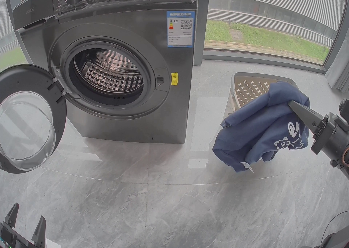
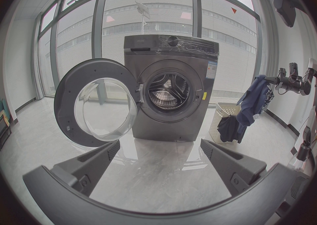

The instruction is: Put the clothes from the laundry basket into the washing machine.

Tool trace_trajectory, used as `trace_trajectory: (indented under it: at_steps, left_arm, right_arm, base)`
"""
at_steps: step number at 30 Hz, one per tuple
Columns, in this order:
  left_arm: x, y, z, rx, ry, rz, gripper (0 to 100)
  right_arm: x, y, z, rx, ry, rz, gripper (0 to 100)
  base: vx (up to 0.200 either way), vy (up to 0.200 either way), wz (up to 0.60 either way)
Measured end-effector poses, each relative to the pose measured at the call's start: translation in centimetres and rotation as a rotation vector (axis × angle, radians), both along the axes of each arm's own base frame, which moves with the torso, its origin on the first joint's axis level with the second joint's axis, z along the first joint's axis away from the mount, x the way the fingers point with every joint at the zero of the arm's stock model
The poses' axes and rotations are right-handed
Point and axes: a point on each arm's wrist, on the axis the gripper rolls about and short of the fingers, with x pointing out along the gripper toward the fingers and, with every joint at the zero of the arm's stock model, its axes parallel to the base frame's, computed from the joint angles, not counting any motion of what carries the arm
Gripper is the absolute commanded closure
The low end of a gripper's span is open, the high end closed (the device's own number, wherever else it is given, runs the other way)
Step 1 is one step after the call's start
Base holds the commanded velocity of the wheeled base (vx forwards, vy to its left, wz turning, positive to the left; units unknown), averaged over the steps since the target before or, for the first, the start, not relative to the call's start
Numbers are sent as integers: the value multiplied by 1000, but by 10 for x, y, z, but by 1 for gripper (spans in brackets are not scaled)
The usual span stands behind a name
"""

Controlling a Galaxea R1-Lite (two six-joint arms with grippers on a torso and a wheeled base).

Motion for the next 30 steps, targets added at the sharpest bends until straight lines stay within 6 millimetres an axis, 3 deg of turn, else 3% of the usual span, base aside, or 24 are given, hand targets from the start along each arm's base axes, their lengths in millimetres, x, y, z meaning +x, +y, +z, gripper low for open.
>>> trace_trajectory:
  at_steps: [13,19,30]
  left_arm:
    - [0,0,0,-1,0,1,0]
    - [0,0,0,-2,0,0,0]
    - [0,0,0,-2,0,1,0]
  right_arm:
    - [-2,3,0,0,1,18,100]
    - [-1,3,-1,-1,3,22,100]
    - [0,2,-1,-2,6,12,100]
  base:
    - [0,200,0]
    - [0,0,0]
    - [-164,0,0]
